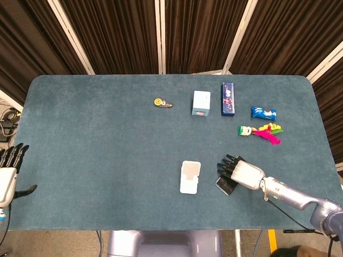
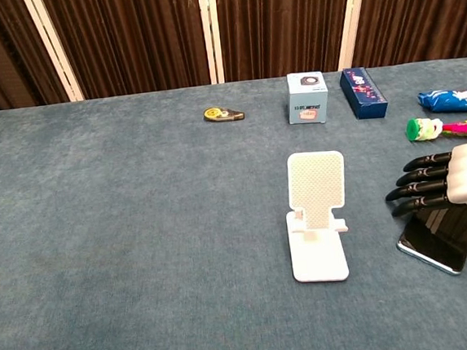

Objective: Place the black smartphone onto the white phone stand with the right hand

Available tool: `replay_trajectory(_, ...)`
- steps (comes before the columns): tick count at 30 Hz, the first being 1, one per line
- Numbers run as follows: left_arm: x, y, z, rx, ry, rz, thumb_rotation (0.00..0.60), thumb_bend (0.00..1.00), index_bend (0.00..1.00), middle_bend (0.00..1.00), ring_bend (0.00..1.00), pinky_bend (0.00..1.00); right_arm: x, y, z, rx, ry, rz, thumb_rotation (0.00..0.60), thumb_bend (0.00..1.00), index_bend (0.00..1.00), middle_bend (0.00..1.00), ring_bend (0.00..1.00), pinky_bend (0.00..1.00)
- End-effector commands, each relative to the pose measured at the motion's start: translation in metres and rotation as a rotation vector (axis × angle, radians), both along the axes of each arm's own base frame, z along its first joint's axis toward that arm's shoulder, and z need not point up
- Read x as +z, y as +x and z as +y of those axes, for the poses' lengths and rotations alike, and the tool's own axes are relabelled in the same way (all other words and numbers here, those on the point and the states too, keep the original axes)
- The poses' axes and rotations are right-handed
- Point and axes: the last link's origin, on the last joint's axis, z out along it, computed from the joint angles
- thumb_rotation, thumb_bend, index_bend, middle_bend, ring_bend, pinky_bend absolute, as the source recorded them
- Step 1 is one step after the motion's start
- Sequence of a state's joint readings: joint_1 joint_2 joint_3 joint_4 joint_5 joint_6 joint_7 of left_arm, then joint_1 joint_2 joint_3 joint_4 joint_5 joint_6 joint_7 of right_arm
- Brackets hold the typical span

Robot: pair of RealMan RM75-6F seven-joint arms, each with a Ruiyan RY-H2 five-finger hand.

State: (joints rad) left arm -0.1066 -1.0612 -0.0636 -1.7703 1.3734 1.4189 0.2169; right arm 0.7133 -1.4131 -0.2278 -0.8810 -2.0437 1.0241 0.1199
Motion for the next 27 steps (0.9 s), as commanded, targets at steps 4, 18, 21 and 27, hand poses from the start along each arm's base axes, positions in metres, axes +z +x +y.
replay_trajectory(4,-0.002,0.000,0.000,0.003,-0.003,0.005,0.600,0.00,0.00,0.00,0.00,0.00,-0.002,-0.008,-0.005,-0.016,0.008,0.015,0.600,0.00,0.19,0.18,0.05,0.03)
replay_trajectory(18,-0.005,0.000,0.001,0.004,-0.013,0.008,0.600,0.00,0.00,0.00,0.00,0.00,0.008,-0.012,-0.001,0.082,-0.004,-0.094,0.600,0.32,0.58,0.57,0.44,0.41)
replay_trajectory(21,-0.004,0.000,0.000,0.001,-0.012,0.007,0.600,0.00,0.00,0.00,0.00,0.00,0.013,-0.014,-0.001,0.106,-0.019,-0.098,0.600,0.33,0.58,0.57,0.44,0.41)
replay_trajectory(27,-0.004,0.001,-0.001,-0.003,-0.013,0.001,0.600,0.00,0.00,0.00,0.00,0.00,0.028,-0.012,-0.002,0.149,-0.061,-0.124,0.600,0.33,0.58,0.57,0.45,0.41)
